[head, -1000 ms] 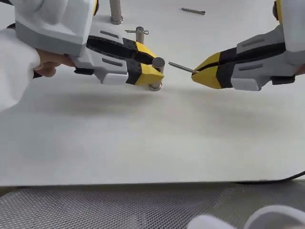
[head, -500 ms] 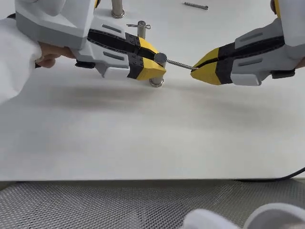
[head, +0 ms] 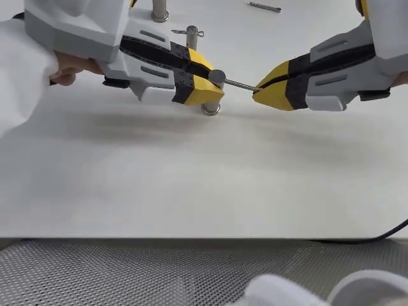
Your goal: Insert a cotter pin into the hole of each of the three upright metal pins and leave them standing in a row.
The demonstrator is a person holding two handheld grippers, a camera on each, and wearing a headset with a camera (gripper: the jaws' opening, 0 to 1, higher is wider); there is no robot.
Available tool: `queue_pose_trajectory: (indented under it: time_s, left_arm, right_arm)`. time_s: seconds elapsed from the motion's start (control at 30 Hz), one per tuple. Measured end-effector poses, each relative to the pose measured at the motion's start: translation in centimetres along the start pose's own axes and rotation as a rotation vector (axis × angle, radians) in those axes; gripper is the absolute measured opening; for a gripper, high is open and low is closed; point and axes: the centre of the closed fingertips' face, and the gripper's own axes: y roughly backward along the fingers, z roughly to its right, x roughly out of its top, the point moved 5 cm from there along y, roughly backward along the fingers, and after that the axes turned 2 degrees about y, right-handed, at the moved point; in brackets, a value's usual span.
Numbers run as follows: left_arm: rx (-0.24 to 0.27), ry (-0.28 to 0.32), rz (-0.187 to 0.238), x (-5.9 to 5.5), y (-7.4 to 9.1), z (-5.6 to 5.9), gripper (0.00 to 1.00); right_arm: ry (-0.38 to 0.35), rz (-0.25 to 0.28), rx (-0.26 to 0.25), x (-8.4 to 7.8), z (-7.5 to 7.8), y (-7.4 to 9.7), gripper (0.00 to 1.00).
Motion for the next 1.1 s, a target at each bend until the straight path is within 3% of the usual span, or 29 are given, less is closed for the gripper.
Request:
queue_pose_trajectory:
  time_s: [0.6,1.0,1.1]
  left_arm:
    - [0.007,0.011,0.001,0.1,0.0,0.2,0.12]
    - [0.012,0.027,0.015,0.0,0.0,0.4,0.12]
    - [0.011,0.029,0.014,-0.4,0.0,-0.2,0.12]
  right_arm:
    - [0.013,0.003,-0.001,0.3,0.3,-0.4,0.00]
    - [0.034,0.026,0.014,1.5,0.1,-1.5,0.00]
    - [0.044,0.025,0.016,1.7,0.1,-1.6,0.00]
